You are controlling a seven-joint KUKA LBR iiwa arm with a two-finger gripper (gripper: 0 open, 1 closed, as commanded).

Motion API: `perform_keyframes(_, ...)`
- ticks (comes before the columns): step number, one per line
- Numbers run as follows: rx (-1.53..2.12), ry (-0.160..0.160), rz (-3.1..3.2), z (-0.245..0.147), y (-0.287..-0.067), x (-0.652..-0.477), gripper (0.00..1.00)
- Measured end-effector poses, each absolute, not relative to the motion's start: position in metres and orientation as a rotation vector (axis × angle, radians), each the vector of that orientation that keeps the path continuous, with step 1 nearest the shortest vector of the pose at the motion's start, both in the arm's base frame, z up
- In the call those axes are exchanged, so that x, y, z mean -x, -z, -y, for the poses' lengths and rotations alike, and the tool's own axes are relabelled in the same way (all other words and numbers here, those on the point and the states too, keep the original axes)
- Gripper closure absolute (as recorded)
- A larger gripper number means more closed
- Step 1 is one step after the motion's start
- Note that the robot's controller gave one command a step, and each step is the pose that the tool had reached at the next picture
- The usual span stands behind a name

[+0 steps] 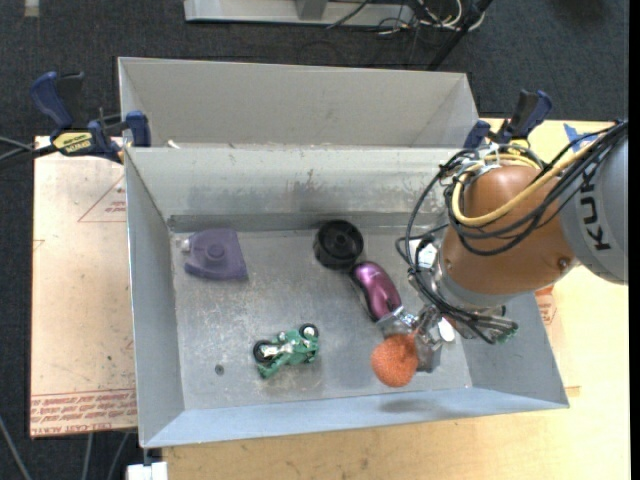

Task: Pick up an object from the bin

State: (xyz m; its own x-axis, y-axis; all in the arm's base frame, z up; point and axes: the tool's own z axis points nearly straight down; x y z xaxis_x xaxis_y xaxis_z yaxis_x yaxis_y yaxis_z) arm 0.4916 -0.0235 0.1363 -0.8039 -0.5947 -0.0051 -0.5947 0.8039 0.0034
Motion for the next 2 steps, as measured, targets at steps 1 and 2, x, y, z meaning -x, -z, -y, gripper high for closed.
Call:
perform_keyframes(1, 0.984, -0.011, -2.984, 0.023, -0.144, -0.491, 1.0)
perform_keyframes(2, 0.981, -0.009, -2.981, 0.023, -0.155, -0.491, 1.0)
